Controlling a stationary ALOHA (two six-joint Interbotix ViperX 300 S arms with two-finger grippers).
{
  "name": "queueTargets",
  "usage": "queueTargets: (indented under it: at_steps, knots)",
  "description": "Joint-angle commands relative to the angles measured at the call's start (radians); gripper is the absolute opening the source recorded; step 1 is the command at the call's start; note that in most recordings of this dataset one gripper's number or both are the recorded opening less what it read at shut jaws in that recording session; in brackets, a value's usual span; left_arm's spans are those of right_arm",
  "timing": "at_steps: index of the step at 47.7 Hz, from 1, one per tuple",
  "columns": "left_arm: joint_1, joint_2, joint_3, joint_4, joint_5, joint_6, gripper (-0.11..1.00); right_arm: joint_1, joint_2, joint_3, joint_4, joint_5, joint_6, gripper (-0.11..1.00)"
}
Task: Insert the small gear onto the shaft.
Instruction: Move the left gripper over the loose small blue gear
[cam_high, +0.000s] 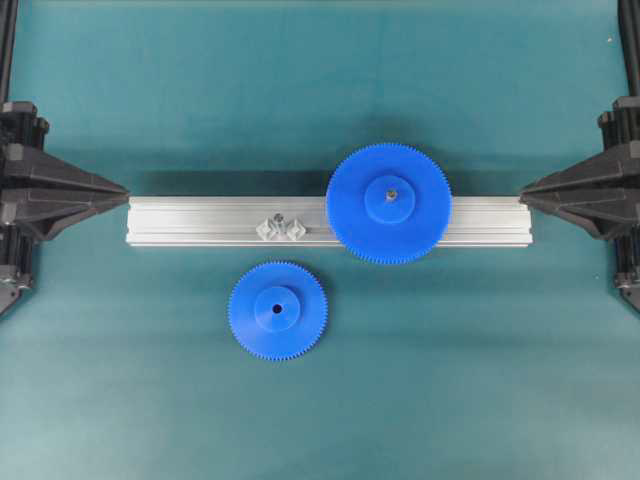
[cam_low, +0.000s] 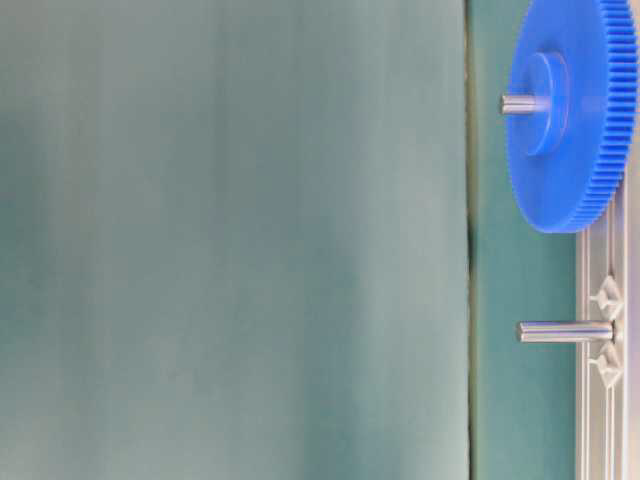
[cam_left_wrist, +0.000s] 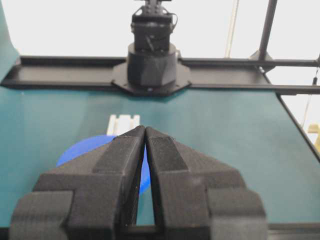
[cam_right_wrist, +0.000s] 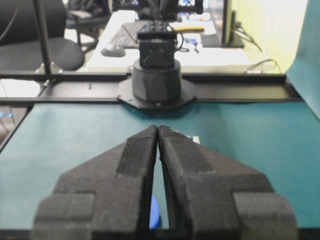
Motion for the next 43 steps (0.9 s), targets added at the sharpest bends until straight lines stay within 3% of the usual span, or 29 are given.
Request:
queueTargets:
  at_steps: [1, 4, 7, 13, 24, 43]
  knots:
    - [-0.023, 0.023, -0.003, 0.017, -0.009, 0.0, 0.1, -0.002, 0.011, -0.017, 0.003, -0.003, -0.002, 0.16]
    - [-0.029, 0.044, -0.02, 0.018, -0.014, 0.005, 0.05, -0.005, 0.009, -0.014, 0.021, 0.023, 0.0, 0.18]
    - [-0.032, 0.069, -0.04, 0.018, -0.012, 0.011, -0.01, -0.006, 0.006, -0.011, 0.029, 0.057, 0.005, 0.09]
    - [-0.032, 0.118, -0.071, 0.018, -0.009, 0.012, -0.01, -0.006, 0.002, -0.014, 0.031, 0.097, 0.02, 0.02]
    - [-0.043, 0.189, -0.103, 0.018, 0.002, 0.009, -0.01, -0.006, -0.023, -0.021, 0.029, 0.14, 0.029, 0.01]
    - [-0.077, 0.344, -0.245, 0.018, 0.221, 0.009, -0.01, -0.006, -0.021, -0.078, 0.029, 0.325, 0.029, 0.01]
